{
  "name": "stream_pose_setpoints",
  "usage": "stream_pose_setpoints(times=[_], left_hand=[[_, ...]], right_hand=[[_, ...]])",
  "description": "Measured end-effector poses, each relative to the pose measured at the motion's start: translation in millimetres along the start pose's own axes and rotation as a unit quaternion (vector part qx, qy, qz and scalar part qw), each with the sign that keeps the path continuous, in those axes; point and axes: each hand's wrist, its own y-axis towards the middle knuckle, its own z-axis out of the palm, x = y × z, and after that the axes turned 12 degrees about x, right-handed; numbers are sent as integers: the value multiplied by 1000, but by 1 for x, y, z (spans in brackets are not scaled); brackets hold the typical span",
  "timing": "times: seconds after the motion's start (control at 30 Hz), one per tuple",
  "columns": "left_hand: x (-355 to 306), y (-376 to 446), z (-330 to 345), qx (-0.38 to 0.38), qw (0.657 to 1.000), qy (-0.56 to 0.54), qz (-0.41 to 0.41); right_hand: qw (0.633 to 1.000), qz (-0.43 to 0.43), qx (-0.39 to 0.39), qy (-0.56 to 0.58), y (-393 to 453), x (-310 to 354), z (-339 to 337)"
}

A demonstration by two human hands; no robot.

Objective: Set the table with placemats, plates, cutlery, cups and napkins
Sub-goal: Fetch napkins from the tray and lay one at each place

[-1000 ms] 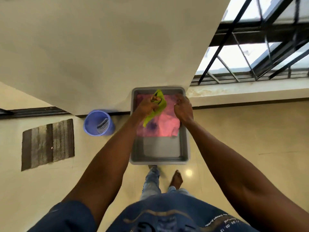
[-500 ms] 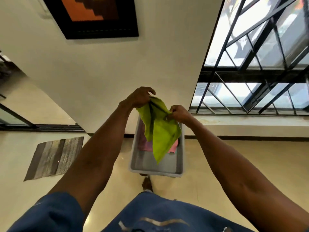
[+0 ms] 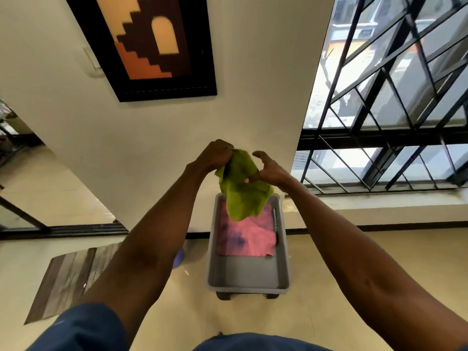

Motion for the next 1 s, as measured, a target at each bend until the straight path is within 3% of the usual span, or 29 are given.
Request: stream_pose_setpoints(times=[0.1, 0.27, 0.4, 0.6, 0.77, 1.0], left_hand=[[-2, 1, -12, 24, 999, 24, 17], [0, -2, -31, 46, 997, 34, 48], [-1, -1, -43, 75, 994, 68, 49], [6, -10, -56, 35, 996, 42, 66], [4, -9, -51, 25, 996, 44, 73], [26, -7, -52, -73, 997, 20, 13]], right_hand=[[998, -61, 9, 18, 1, 20, 2], [997, -72, -31, 4, 5, 37, 9], [997, -81, -3, -13, 8, 52, 13], [996, -71, -42, -28, 17, 51, 15], [996, -71, 40, -45, 16, 66, 14], [981, -11, -120, -154, 23, 41, 1]])
